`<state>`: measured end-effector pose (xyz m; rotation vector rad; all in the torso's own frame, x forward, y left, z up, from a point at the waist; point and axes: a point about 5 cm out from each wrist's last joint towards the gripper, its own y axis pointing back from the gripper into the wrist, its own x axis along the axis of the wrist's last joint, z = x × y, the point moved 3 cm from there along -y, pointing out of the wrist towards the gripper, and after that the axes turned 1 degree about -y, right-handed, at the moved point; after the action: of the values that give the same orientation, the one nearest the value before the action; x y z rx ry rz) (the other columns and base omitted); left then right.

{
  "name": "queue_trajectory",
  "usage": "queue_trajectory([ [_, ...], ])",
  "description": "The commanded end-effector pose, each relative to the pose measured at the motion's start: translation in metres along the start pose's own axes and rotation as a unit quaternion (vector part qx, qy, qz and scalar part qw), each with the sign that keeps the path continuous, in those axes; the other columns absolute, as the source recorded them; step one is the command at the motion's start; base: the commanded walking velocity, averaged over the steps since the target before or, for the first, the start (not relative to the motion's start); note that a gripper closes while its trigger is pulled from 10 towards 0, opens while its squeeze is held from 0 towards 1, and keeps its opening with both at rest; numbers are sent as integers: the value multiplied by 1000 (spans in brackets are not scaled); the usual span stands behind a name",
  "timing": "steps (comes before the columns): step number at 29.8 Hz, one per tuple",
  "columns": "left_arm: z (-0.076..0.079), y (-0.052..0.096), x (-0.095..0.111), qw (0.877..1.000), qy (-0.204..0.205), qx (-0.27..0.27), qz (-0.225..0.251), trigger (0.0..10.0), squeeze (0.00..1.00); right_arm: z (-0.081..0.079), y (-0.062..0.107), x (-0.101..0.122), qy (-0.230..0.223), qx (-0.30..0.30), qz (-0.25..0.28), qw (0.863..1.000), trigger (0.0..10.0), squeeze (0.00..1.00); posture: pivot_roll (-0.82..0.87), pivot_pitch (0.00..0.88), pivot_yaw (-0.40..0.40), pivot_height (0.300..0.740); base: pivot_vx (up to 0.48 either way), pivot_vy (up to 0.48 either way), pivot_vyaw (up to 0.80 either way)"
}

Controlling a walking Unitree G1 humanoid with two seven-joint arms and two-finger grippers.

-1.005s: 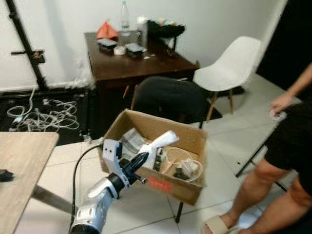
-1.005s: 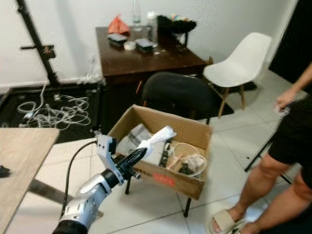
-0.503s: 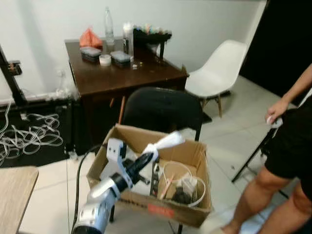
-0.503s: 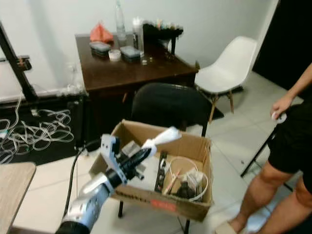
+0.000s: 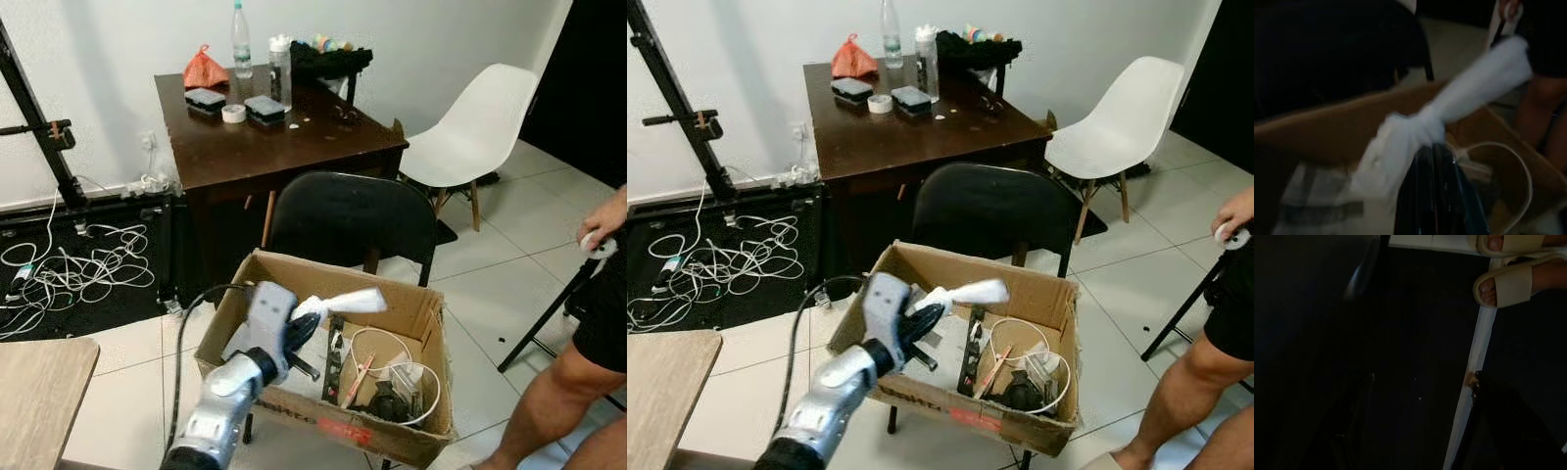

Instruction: Picking trash to rubbish bin

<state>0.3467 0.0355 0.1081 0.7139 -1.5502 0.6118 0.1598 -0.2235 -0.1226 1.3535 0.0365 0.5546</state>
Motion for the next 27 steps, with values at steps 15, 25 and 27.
queue_trajectory([
  [15,39,-33,-8,998,-35,47,-37,10000,0,-4,0,-7,-3,5,-11,1000,10000,0,-182,159,52,740,0,0,0],
  [25,-5,-39,4,985,-50,160,-44,10000,0,-5,0,-7,-4,5,-11,1000,10000,0,-205,157,56,740,0,0,0],
  [27,-35,-33,13,980,-56,188,-37,10000,0,-5,0,-8,-6,4,-12,1000,10000,0,-206,160,58,740,0,0,0],
])
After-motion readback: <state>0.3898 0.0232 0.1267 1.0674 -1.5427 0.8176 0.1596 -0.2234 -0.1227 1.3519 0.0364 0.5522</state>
